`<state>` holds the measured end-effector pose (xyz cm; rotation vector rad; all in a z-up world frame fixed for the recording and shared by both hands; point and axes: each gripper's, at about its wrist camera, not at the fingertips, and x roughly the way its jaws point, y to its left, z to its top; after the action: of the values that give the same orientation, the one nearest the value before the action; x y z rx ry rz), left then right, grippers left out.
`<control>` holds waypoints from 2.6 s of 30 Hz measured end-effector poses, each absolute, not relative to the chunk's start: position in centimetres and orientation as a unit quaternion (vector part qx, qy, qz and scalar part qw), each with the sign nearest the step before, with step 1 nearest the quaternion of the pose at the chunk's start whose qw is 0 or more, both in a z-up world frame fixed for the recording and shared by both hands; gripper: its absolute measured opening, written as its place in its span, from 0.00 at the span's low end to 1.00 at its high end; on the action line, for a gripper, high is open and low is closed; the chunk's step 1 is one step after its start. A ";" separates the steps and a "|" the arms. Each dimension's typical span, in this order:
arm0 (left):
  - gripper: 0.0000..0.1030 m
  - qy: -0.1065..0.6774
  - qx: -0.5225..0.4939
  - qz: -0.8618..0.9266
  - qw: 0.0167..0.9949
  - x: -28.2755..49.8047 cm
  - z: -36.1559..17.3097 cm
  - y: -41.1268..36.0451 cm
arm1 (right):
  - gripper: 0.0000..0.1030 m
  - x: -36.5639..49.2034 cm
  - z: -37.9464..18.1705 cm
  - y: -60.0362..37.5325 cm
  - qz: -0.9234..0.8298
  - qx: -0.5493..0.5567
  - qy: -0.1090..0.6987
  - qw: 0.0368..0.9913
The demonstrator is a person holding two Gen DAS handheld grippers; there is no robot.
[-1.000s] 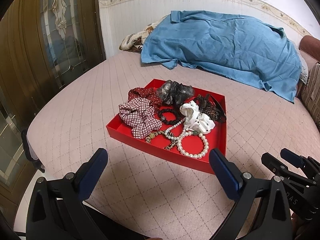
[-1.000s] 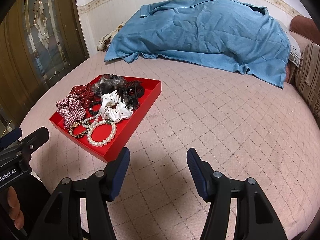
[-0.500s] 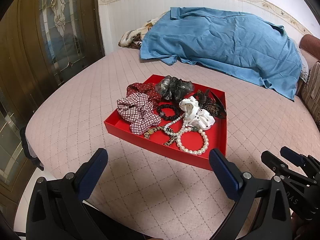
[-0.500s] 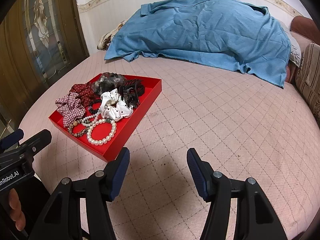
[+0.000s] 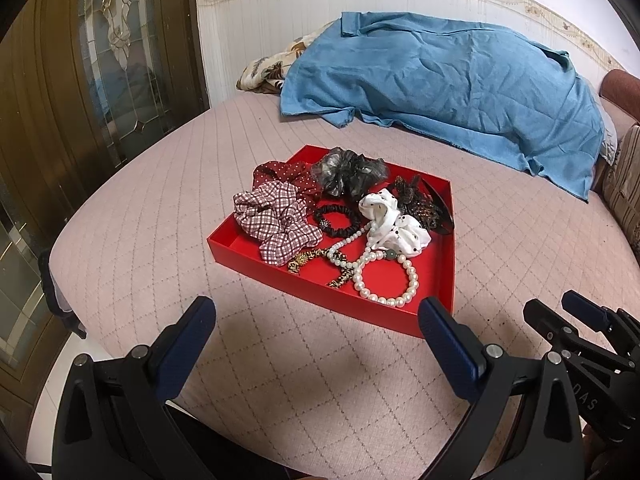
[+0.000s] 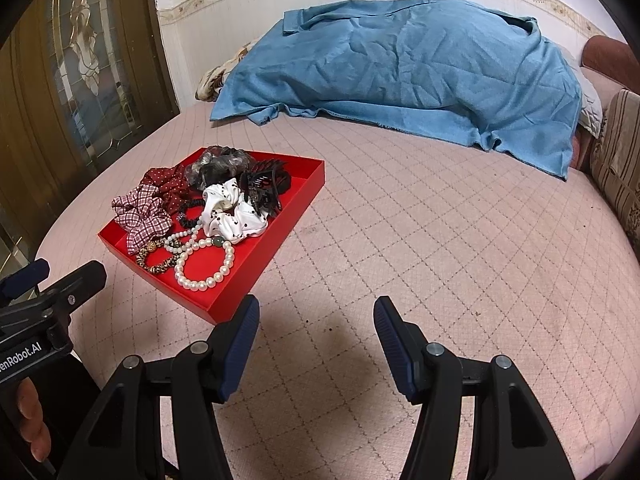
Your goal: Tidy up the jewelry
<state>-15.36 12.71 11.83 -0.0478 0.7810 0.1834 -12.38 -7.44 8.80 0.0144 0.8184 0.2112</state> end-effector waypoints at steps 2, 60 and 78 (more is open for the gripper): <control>0.98 0.380 -0.023 0.089 0.920 -15.4 11.8 12.7 | 0.62 -12.3 8.8 -7.5 0.102 0.007 0.397 0.912; 0.98 0.392 -0.032 0.097 0.914 -15.0 10.6 13.3 | 0.63 -12.4 8.4 -6.7 0.108 -0.009 0.393 0.913; 0.98 0.392 -0.036 0.110 0.913 -14.5 10.7 14.3 | 0.63 -12.6 8.7 -6.3 0.114 -0.011 0.394 0.912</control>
<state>-14.52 14.32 10.74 -0.0746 0.8080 0.2271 -12.55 -6.29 8.65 -0.0220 0.8113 0.2351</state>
